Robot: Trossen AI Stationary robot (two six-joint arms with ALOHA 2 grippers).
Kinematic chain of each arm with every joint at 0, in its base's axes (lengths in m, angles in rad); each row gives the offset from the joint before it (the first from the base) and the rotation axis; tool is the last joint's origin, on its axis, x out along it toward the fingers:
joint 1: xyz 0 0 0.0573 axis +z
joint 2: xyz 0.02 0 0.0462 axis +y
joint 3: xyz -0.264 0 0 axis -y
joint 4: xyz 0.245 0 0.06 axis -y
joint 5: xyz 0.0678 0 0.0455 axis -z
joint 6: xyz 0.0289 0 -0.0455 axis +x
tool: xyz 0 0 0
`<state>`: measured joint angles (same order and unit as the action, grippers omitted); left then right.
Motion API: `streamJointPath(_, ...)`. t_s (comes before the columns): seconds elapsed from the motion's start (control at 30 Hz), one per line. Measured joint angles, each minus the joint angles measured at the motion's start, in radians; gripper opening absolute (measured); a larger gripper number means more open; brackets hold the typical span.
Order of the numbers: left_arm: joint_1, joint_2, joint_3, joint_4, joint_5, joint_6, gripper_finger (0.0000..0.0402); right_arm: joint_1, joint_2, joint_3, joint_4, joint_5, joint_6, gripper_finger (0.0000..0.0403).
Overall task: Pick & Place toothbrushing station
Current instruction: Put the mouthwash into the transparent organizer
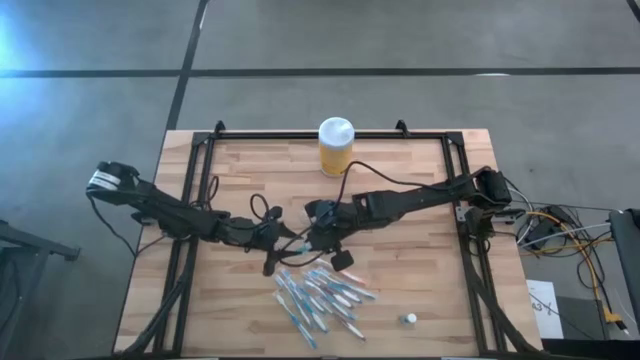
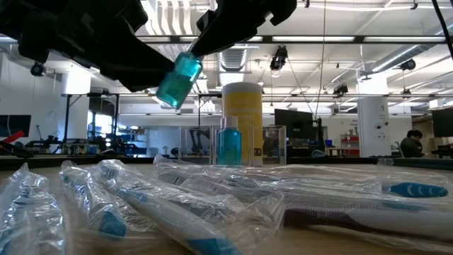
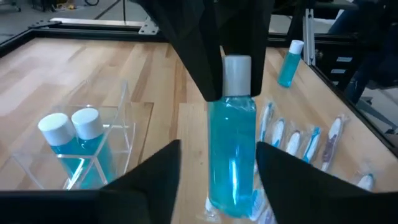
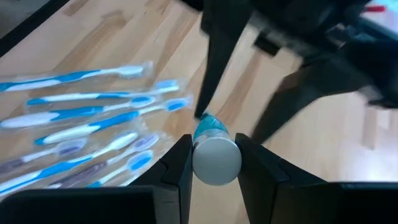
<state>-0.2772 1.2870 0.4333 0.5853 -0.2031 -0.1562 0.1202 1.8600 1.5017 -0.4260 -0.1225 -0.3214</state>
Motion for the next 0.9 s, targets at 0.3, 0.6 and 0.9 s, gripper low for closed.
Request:
streamJointPath(0.3,-0.003,-0.196,-0.005,-0.238,0.008,-0.056,0.0286,0.008,-0.035,-0.005,-0.068,-0.029,0.026,0.0089)
streamJointPath(0.6,-0.029,-0.532,-0.141,-0.305,-0.059,-0.064,0.0269,0.008,-0.209,-0.079,-0.074,-0.081,0.085,0.0089)
streamJointPath(0.9,-0.046,-0.692,-0.335,-0.156,-0.072,-0.126,0.0098,0.006,-0.455,-0.142,-0.280,0.147,0.249,0.0089)
